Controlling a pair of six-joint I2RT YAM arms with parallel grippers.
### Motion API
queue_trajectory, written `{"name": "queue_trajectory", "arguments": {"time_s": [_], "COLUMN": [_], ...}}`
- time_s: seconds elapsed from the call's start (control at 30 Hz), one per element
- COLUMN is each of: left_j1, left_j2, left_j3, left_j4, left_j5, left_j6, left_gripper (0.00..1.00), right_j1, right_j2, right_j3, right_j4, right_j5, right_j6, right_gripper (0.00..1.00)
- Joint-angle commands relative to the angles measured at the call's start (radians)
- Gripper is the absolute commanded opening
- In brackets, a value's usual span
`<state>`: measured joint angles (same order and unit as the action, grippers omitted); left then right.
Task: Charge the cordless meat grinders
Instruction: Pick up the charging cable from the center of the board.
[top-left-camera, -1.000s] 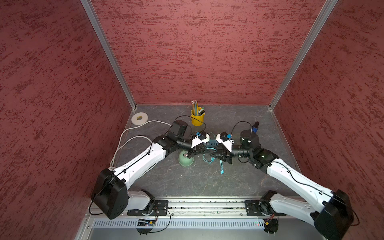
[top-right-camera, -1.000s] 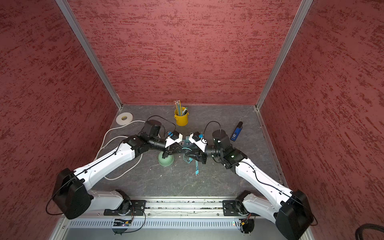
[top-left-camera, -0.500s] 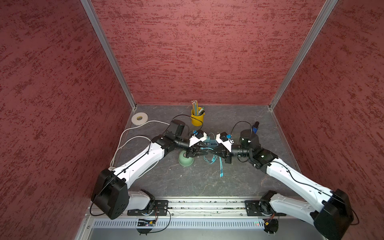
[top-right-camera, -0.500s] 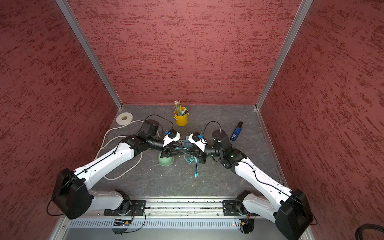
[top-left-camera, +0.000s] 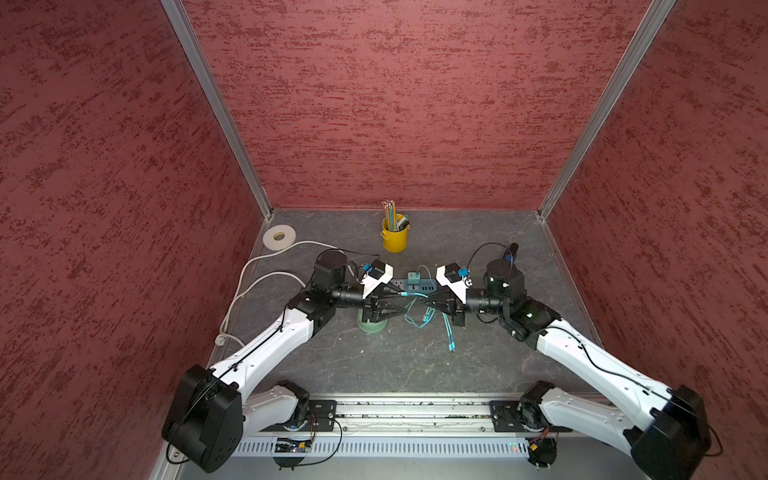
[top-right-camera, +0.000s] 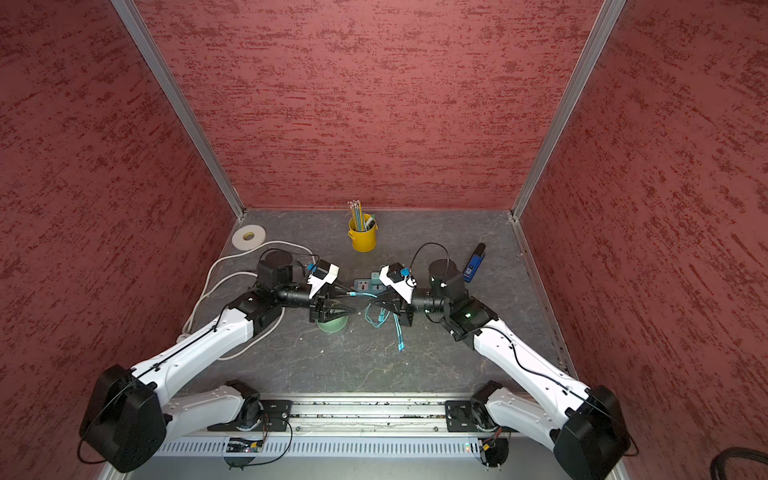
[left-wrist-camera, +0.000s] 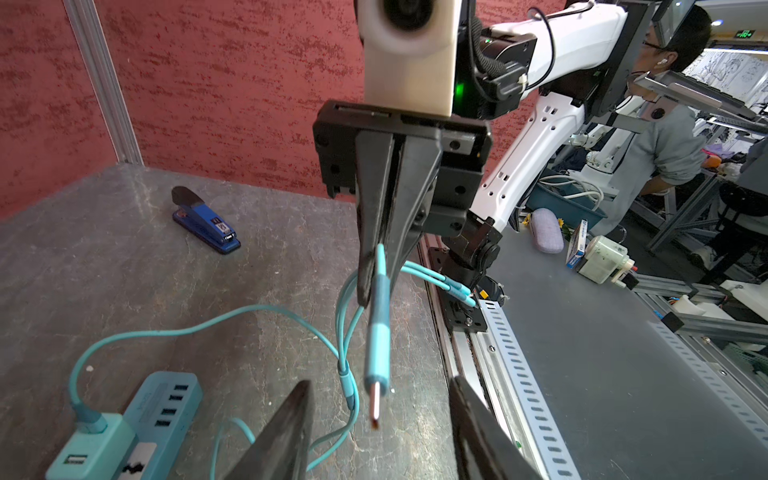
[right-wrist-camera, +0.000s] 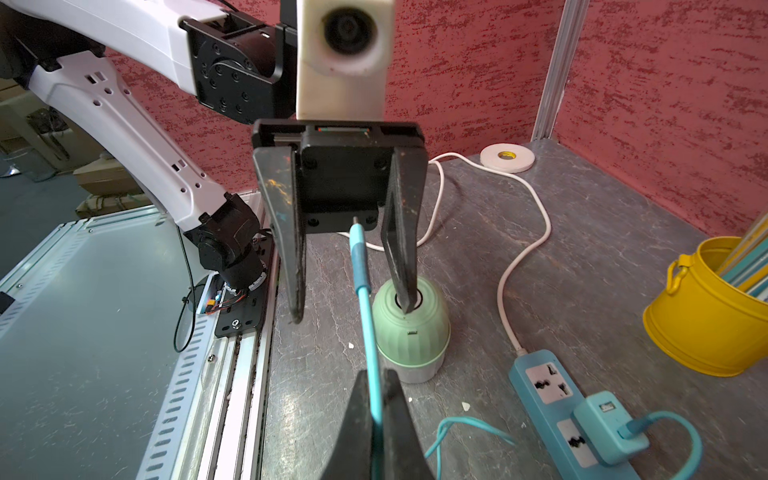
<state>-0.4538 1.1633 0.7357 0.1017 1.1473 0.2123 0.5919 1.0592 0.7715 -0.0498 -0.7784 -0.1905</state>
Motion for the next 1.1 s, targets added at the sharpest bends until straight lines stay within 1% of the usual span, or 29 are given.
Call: {"name": "queue_trajectory", "arguments": {"time_s": [0.0,0.13,0.3,0.37,0.63,0.73,0.8,0.83,0.87,0.97,1.07], "left_j1": [0.012,0.017,0.017,0.018,0.023,0.023,0.023,0.023,0.023,0.023,0.023], "left_j2": [-0.014,-0.013,-0.014,-0.014,-0.006,-0.002,-0.001,0.002,0.005,0.015,0.026], "left_j3": [-0.004,-0.002,-0.002,-0.001,0.012,0.019,0.019,0.019,0.02,0.026,0.031], "left_j4": [0.103,0.108,0.11,0.109,0.079,0.059,0.057,0.053,0.052,0.044,0.041], "left_j5": [0.012,0.009,0.009,0.009,0.014,0.014,0.015,0.016,0.017,0.025,0.032], "left_j6": [-0.066,-0.071,-0.073,-0.072,-0.058,-0.051,-0.051,-0.051,-0.053,-0.054,-0.056], "left_gripper": [0.47,0.39,0.25,0.22,0.01,0.0,0.0,0.0,0.0,0.0,0.0], "right_j1": [-0.004,-0.004,-0.005,-0.006,-0.006,-0.005,-0.005,-0.005,-0.005,-0.005,-0.005], "right_j2": [0.007,0.005,0.008,0.014,0.031,0.033,0.03,0.026,0.024,0.034,0.065], "right_j3": [-0.009,-0.012,-0.01,-0.009,0.003,0.013,0.021,0.025,0.028,0.04,0.048], "right_j4": [0.003,0.003,0.001,-0.008,-0.045,-0.029,-0.004,0.018,0.044,0.098,0.118], "right_j5": [-0.018,-0.018,-0.021,-0.021,-0.005,0.015,0.016,0.007,-0.007,-0.066,-0.109], "right_j6": [0.008,0.016,0.022,0.019,-0.002,0.006,0.019,0.033,0.046,0.068,0.068], "right_gripper": [0.0,0.0,0.0,0.0,0.0,0.0,0.28,0.36,0.41,0.43,0.41]}}
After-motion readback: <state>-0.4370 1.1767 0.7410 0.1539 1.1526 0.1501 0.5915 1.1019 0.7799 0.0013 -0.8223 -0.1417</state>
